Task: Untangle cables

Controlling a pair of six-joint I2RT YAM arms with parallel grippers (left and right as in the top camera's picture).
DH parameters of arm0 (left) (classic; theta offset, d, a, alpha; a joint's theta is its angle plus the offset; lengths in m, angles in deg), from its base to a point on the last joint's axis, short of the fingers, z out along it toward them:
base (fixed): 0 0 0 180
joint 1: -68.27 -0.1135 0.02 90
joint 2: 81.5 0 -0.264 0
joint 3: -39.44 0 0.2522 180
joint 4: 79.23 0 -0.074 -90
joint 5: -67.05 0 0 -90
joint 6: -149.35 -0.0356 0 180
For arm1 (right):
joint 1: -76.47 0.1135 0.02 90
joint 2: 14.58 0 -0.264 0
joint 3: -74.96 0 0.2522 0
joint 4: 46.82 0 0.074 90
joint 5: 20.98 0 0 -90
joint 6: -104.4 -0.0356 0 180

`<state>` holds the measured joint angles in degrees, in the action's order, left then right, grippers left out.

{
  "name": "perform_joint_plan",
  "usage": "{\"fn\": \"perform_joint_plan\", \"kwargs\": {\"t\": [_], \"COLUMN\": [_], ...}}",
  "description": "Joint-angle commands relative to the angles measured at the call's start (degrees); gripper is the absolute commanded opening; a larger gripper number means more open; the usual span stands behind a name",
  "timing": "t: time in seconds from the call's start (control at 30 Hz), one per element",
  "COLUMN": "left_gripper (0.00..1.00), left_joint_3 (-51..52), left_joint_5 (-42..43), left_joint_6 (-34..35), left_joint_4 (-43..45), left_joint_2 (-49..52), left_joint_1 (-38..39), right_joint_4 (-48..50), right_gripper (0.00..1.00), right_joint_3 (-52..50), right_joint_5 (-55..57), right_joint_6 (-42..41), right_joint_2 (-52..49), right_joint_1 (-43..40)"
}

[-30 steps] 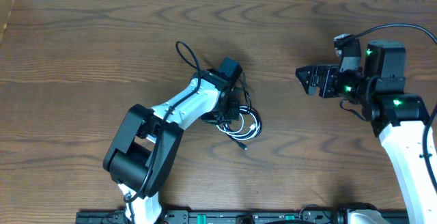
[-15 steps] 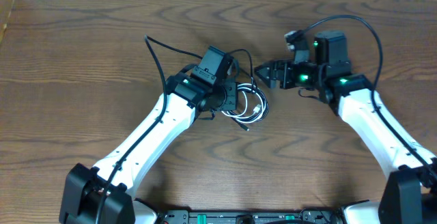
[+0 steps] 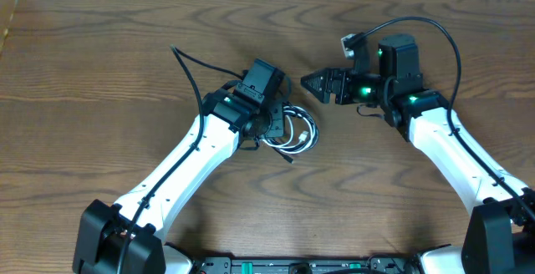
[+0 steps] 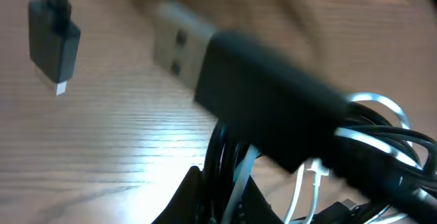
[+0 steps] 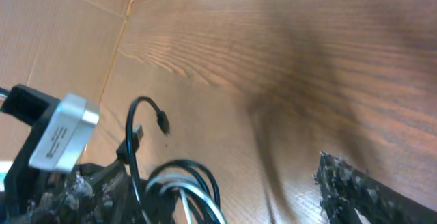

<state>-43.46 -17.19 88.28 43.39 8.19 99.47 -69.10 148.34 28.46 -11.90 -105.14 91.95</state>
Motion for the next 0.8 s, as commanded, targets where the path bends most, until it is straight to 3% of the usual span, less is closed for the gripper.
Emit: {"fn": "perform_joint_plan", "kwargs": {"t": [0.0, 0.2, 0.5, 0.77], "left_gripper": [0.08, 0.07, 0.08, 0.08], "left_joint_3": [-1.05, -1.05, -1.05, -1.05], "left_joint_5": [-3.69, -3.63, -0.44, 3.87], "left_joint_6": [3.34, 5.86, 7.41, 7.39], "left_joint_4": [-0.96, -4.44, -10.95, -11.21], "left_joint_2": [0.11, 0.13, 0.13, 0.13], "left_joint_1": [-0.15, -0.26, -0.26, -0.26], "right_joint_4": [-2.71, -7.74, -11.93, -10.91], "right_gripper": [0.86, 0.87, 0.84, 0.65], "right_joint_3": [0.59, 0.59, 0.59, 0.59], "right_joint_5": [-5.03, -7.32, -8.07, -6.29], "right_joint_6": [8.74, 21.84, 30.27, 28.24], "right_joint_2": [-0.63, -0.63, -0.68, -3.04], "right_joint_1": [1.79, 2.89, 6.05, 9.07]}}
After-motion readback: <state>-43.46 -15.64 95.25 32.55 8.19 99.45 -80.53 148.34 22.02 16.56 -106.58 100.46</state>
